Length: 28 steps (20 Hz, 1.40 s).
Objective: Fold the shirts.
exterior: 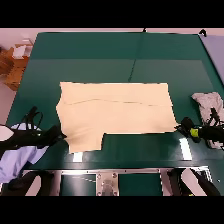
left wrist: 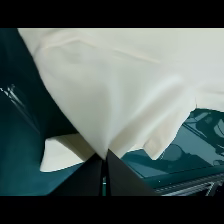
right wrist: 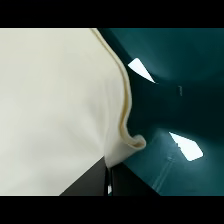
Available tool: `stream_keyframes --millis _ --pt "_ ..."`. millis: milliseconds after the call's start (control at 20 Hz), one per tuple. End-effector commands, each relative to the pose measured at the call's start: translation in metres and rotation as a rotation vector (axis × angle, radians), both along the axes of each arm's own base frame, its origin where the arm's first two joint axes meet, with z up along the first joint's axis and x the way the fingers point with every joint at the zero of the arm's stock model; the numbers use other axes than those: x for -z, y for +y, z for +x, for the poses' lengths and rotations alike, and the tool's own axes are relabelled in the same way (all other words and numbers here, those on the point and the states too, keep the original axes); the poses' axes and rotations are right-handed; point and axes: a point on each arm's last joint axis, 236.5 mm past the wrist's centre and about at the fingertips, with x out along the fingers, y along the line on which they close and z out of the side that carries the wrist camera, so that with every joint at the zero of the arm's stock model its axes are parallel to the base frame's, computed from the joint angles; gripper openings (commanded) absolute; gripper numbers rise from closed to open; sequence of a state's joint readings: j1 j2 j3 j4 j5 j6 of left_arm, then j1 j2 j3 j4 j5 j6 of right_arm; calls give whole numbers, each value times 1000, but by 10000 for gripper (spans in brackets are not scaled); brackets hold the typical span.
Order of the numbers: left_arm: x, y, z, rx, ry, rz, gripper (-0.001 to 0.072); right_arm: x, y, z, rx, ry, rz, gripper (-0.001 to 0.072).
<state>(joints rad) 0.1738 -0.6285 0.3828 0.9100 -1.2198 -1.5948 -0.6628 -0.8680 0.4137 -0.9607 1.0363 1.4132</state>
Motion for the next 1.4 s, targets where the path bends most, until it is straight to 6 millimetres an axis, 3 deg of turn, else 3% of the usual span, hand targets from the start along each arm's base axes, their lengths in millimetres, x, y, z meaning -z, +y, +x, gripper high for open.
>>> stream_keyframes --millis 0,100,250,400,650,700,750,800,850,900,950,1000,1150,1250,1350 --pt "-20 11 13 -35 -52 46 23 -28 -6 14 22 -59 5 16" --pt "-44 18 40 -62 -137 63 23 -55 -10 38 32 -145 1 17" --pt "-58 18 84 -42 -162 35 23 -80 -9 79 -11 -218 -13 17" --pt "-67 13 144 -30 -192 -46 24 -80 -1 122 -31 -225 25 17" --pt "-66 32 240 -66 -249 -36 25 -62 11 210 -33 -243 113 18" --pt "-60 34 259 -84 -260 -47 93 -55 13 229 -28 -246 131 18" --pt "-53 36 278 -105 -277 -54 232 -48 13 247 -17 -250 147 19" --pt "-45 36 299 -137 -304 -63 326 -41 12 268 10 -258 178 19" --pt "-37 36 316 -162 -329 -66 327 -35 12 287 30 -267 217 21" --pt "-32 35 331 -210 -333 -97 327 -30 14 301 38 -270 253 142" --pt "-34 34 342 -257 -342 -137 327 -24 17 310 19 -262 282 376" --pt "-41 36 350 -276 -368 -155 327 -24 16 316 -6 -260 294 424" --pt "-65 39 356 -199 -447 -133 327 -41 -5 315 -77 -291 284 458" --pt "-79 37 355 -163 -458 -152 327 -42 -23 296 -138 -256 271 474" --pt "-87 25 346 -95 -449 -178 326 -27 -41 269 -223 -193 217 517"
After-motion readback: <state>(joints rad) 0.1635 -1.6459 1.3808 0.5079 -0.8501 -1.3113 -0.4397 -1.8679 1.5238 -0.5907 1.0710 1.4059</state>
